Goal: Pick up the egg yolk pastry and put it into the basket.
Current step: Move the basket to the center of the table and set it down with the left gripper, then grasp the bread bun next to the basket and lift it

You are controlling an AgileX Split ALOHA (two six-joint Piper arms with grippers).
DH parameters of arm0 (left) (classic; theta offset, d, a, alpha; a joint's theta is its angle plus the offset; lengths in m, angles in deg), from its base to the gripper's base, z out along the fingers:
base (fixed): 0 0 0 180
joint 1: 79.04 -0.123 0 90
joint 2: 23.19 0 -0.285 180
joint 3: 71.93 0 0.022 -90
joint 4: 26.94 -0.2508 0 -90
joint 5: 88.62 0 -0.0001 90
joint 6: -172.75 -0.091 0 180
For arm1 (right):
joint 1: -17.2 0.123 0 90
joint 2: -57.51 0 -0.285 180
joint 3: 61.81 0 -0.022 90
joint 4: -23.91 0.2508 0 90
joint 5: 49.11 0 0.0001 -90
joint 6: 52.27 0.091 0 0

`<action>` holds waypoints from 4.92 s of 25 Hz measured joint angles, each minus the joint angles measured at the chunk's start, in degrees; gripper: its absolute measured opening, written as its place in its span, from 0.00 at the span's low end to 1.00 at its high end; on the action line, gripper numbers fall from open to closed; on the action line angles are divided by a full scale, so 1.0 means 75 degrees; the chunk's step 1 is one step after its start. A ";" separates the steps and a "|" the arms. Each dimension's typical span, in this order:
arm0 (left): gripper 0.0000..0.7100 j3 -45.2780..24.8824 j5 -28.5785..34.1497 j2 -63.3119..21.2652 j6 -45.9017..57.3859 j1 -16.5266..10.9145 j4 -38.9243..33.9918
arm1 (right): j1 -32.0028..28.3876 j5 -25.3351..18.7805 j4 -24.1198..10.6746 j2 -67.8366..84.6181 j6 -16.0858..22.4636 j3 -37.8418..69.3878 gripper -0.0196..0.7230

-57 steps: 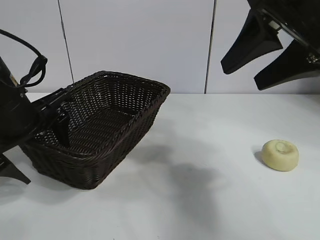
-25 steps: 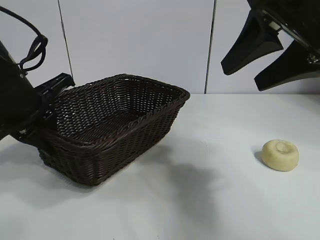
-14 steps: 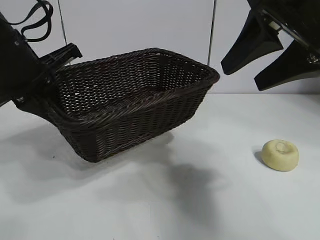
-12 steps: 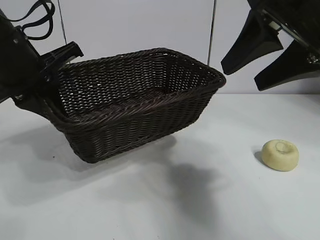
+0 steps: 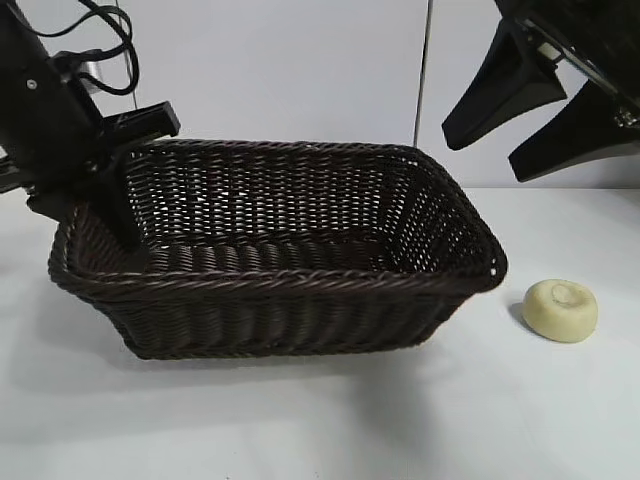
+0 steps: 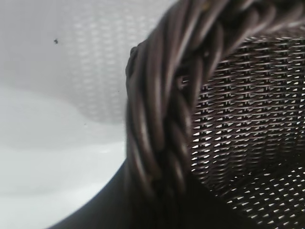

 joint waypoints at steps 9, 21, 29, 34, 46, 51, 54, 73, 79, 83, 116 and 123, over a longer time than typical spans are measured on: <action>0.14 0.0050 -0.0338 0.0521 -0.0242 0.0000 0.0128 | 0.0000 -0.0041 0.0000 0.0000 0.0000 0.0000 0.70; 0.14 0.0113 -0.0585 0.0947 -0.0295 0.0000 0.0205 | 0.0000 -0.0094 -0.0011 0.0000 0.0000 0.0000 0.70; 0.59 0.0230 -0.0576 0.0947 -0.0295 0.0000 0.0185 | 0.0000 -0.0094 -0.0011 0.0000 0.0000 0.0000 0.70; 0.82 0.1009 0.0251 0.0947 -0.0295 0.0000 -0.0189 | 0.0000 -0.0103 -0.0011 0.0000 0.0000 0.0000 0.70; 0.84 0.3070 0.1892 0.0947 0.0035 0.0000 -0.1861 | 0.0000 -0.0157 -0.0011 0.0000 0.0000 0.0000 0.70; 0.84 0.3085 0.1978 0.0947 0.0120 -0.0054 -0.2749 | 0.0000 -0.0157 -0.0011 0.0000 0.0000 0.0000 0.70; 0.84 0.3085 0.1978 0.0947 0.0177 -0.0351 -0.3002 | 0.0000 -0.0157 -0.0017 0.0000 0.0000 0.0000 0.70; 0.84 0.2340 0.1984 -0.0363 0.0278 -0.1749 -0.3063 | 0.0000 -0.0205 -0.0017 0.0000 0.0000 0.0000 0.70; 0.84 0.0466 0.1986 -0.2408 0.0286 -0.1749 -0.3082 | 0.0000 -0.0215 -0.0017 0.0000 0.0000 0.0000 0.70; 0.84 -0.0917 0.2017 -0.4041 0.0286 -0.1749 -0.3159 | 0.0000 -0.0225 -0.0017 0.0000 0.0000 0.0000 0.70; 0.84 -0.6730 0.1061 -1.1534 0.0286 -0.1749 -0.3207 | 0.0000 -0.0969 -0.1570 0.0000 0.1288 -0.0582 0.70; 0.84 -0.6730 0.1046 -1.1534 0.0286 -0.1749 -0.3207 | -0.0014 -0.1367 -0.4028 0.0000 0.2987 -0.1064 0.70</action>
